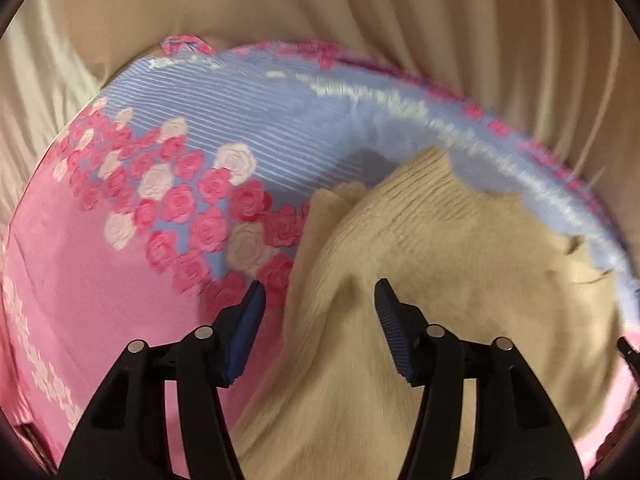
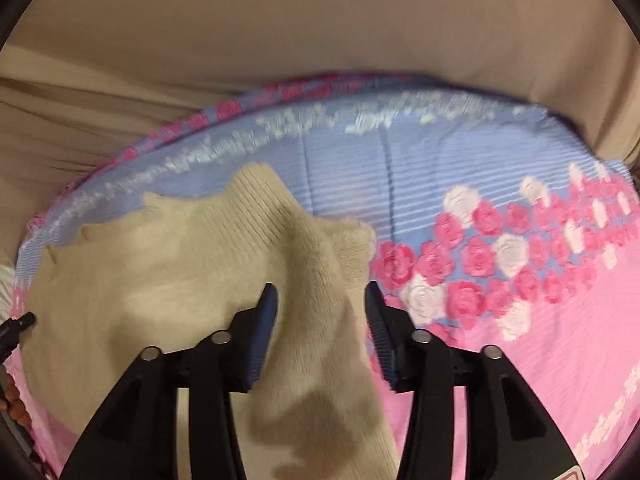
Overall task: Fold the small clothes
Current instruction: 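Grasp the folded edge with both grippers and tuck it into place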
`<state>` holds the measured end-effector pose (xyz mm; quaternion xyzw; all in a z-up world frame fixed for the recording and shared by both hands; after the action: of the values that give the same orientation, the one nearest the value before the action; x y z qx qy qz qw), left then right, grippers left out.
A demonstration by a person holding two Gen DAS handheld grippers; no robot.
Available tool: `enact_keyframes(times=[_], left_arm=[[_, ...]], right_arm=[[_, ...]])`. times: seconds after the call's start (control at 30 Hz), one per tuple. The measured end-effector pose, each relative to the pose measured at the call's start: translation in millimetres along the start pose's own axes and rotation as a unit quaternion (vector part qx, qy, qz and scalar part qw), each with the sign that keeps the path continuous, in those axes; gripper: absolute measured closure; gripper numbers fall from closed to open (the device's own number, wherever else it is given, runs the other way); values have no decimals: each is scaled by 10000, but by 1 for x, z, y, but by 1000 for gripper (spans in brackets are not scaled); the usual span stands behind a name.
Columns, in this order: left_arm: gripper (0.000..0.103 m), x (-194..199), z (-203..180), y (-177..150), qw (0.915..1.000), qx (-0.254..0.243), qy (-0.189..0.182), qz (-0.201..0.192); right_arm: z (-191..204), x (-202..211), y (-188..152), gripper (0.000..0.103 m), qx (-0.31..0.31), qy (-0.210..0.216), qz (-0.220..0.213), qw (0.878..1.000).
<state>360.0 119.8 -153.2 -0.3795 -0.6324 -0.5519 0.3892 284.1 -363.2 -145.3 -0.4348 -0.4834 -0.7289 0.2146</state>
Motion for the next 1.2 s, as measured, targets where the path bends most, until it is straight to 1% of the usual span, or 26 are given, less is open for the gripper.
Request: enact_keyframes(times=[0.03, 0.07, 0.1, 0.17, 0.23, 0.3, 0.37, 0.43, 0.47, 0.5, 0.53, 0.57, 0.6, 0.63, 0.67, 0.7, 0.73, 0.77, 0.8, 0.87, 0.93, 1.0, 1.07, 1.1, 1.17, 1.2], left_arm=[[35, 10, 5, -7, 9998, 136, -173, -30], [27, 16, 9, -12, 9992, 253, -294, -41], [25, 23, 19, -24, 9979, 467, -447, -25], [23, 25, 27, -46, 9944, 763, -708, 159], [23, 18, 32, -75, 9874, 1112, -1028, 460], [23, 16, 27, -91, 9844, 1182, -1186, 535], [22, 10, 20, -103, 9841, 1198, -1193, 551], [20, -1, 10, -112, 9795, 1379, -1306, 677], [17, 1, 6, -108, 9811, 1378, -1260, 517], [17, -2, 0, -106, 9806, 1346, -1322, 541], [17, -5, -3, -106, 9817, 1350, -1198, 605], [19, -6, -5, -103, 9823, 1376, -1128, 593], [22, -6, -7, -101, 9818, 1392, -1151, 589], [38, -7, -7, -98, 9817, 1436, -1093, 607], [57, -8, -8, -95, 9796, 1503, -1174, 639], [62, -7, -8, -92, 9759, 1603, -1318, 677], [68, -6, -6, -92, 9731, 1693, -1379, 733], [72, -2, -6, -91, 9703, 1779, -1453, 761], [73, 5, -6, -90, 9699, 1790, -1487, 722], [74, 23, -6, -89, 9702, 1733, -1567, 634], [74, 41, -9, -96, 9687, 1676, -1709, 654], [74, 57, -12, -113, 9663, 1584, -1863, 798], [74, 70, -16, -144, 9653, 1424, -1924, 1041], [74, 76, -17, -167, 9643, 1345, -1934, 1212], [74, 81, -17, -202, 9638, 1209, -1856, 1481], [73, 83, -16, -226, 9639, 1120, -1781, 1633]], right_arm=[[-5, 10, -6, 36, 57, -33, -83, 9999], [-10, 19, -16, 31, 105, -92, -77, 9999], [-16, 23, -27, 31, 128, -114, 10, 9999], [-31, 21, -58, 30, 77, -92, 393, 9992], [-42, 13, -86, 30, -194, 78, 778, 9967], [-47, 15, -108, 30, -537, 366, 945, 9934], [-48, 11, -117, 29, -925, 672, 995, 9885], [-45, 3, -122, 29, -1200, 913, 1087, 9826], [-43, -1, -124, 26, -1251, 935, 1111, 9815], [-41, -5, -123, 24, -1291, 932, 1097, 9811], [-38, -5, -119, 24, -1346, 950, 984, 9814], [-34, -7, -118, 24, -1393, 947, 987, 9808], [-33, -9, -115, 28, -1444, 937, 976, 9802], [-32, -9, -110, 52, -1534, 1035, 910, 9785], [-31, -11, -107, 73, -1605, 1116, 921, 9764], [-32, -12, -103, 76, -1735, 1205, 939, 9729], [-33, -7, -97, 81, -1866, 1297, 857, 9701], [-33, 2, -91, 83, -1853, 1312, 721, 9712], [-33, 12, -87, 84, -1767, 1309, 617, 9736], [-34, 36, -85, 90, -1581, 1309, 449, 9777], [-42, 57, -91, 91, -1433, 1266, 373, 9808], [-60, 79, -108, 91, -1313, 1136, 371, 9841], [-90, 95, -137, 91, -1322, 994, 504, 9849], [-101, 101, -151, 91, -1309, 939, 586, 9852], [-124, 109, -192, 90, -1263, 744, 829, 9857], [-134, 111, -211, 88, -1310, 710, 975, 9840]])
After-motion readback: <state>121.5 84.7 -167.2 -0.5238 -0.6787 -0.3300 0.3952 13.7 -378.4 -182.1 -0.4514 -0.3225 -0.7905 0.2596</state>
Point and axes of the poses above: each gripper's, at about its wrist camera, not at the fingertips, and x roughly against the way its jaws point, z to its left, y to its top, the point moved 8 cm from there along -x, roughly the way its jaws point, and after that the axes turned 6 degrees about -x, right-handed, at the moved point
